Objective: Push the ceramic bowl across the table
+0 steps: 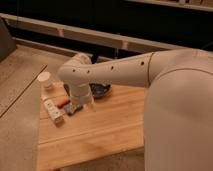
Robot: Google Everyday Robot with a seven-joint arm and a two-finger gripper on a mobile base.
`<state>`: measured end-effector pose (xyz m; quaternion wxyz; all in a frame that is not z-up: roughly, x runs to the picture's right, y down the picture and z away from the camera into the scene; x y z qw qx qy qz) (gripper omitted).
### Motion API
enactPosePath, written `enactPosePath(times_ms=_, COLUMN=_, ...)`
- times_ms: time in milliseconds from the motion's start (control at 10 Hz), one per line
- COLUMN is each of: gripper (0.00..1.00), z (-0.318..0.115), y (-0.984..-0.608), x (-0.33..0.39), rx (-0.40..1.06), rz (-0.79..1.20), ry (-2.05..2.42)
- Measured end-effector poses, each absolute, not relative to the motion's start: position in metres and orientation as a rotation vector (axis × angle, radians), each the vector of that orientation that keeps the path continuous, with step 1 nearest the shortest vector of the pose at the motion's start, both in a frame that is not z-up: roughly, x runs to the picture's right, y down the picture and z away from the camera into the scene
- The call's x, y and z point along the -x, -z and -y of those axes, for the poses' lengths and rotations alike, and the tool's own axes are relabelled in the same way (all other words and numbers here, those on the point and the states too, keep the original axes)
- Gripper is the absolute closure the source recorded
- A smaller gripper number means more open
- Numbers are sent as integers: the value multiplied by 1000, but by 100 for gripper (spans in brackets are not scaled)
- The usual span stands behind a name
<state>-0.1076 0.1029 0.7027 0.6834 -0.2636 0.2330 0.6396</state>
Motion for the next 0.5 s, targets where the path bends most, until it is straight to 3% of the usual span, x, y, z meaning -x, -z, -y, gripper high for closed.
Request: enactPosePath(times_ms=500, gripper=38, z=-102, y=-703, x=108, rx=593, rz=-517, ry=-1433)
